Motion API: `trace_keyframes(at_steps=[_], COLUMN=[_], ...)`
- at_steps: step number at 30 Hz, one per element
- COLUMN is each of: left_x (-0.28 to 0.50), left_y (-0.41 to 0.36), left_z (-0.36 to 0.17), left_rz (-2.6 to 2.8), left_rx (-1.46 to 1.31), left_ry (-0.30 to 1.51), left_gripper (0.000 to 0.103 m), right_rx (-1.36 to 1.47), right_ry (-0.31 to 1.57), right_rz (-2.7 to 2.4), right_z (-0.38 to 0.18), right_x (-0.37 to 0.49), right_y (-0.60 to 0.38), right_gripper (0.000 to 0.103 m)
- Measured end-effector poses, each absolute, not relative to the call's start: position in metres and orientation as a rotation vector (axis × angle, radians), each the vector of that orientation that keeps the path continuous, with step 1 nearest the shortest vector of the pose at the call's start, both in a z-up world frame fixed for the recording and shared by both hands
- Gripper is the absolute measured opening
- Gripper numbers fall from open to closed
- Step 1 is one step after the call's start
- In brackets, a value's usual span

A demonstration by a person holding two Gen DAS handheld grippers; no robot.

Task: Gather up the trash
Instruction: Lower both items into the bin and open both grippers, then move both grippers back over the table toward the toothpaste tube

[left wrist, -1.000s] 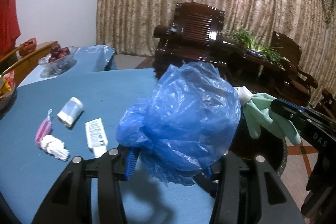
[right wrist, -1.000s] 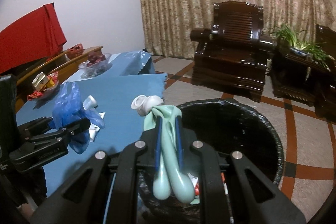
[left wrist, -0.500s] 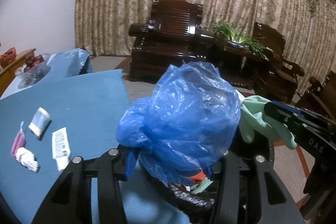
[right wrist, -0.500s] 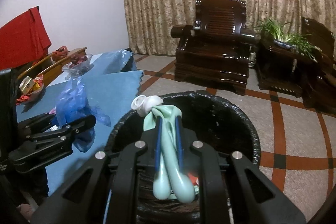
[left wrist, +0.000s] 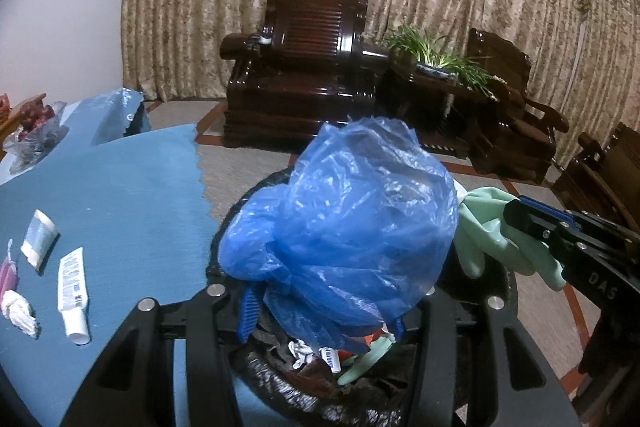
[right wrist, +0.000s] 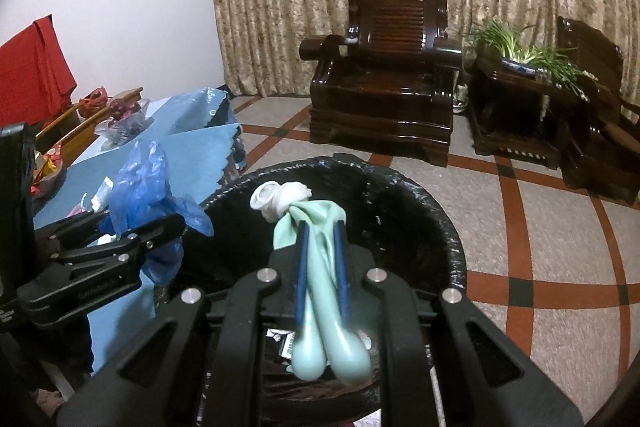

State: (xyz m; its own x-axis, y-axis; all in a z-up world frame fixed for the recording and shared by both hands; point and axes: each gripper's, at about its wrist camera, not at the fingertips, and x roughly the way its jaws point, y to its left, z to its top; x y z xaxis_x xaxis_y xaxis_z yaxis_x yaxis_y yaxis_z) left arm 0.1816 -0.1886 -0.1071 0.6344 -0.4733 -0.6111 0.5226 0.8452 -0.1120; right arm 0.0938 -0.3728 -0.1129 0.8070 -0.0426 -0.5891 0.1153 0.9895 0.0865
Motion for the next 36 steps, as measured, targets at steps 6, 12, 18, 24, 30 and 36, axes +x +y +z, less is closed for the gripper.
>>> trace_keyframes(at_steps=[6,12,18,24,30,36], left_x=[0.193,0.198,0.202,0.198,0.186,0.172], left_y=[-0.200,-0.204,-0.202,-0.190,-0.157,-0.113], left_z=[-0.117,-0.122,-0.128,-0.127,-0.113,-0.098], left_rz=[-0.589,-0.596,-0.619,-0.619,-0.559,-0.465], left_rx=[0.077,0.084,0.050,0.039,0.030,0.028], left_ry=[0.706,0.713,0.745,0.737,0.681,0.628], left_gripper=[0.049,0.050,0.082,0.089,0.095,0.097], right_rx=[0.121,0.122,0.098,0.121,0.130,0.112], right_ry=[0.641,0.650,0.658,0.626,0.617,0.610], right_rz=[-0.101,-0.109,-0.158,-0.207,-0.179,-0.132], right_z=[-0.122,-0.127,-0.133,-0.132,-0.128,-0.121], right_x=[0.097,0.101,0.105,0.096,0.089,0.091], right_y=[-0.383,-0.389,-0.393,-0.400,-0.390,-0.365], right_gripper=[0.012,0.012,0.050,0.084,0.097,0.098])
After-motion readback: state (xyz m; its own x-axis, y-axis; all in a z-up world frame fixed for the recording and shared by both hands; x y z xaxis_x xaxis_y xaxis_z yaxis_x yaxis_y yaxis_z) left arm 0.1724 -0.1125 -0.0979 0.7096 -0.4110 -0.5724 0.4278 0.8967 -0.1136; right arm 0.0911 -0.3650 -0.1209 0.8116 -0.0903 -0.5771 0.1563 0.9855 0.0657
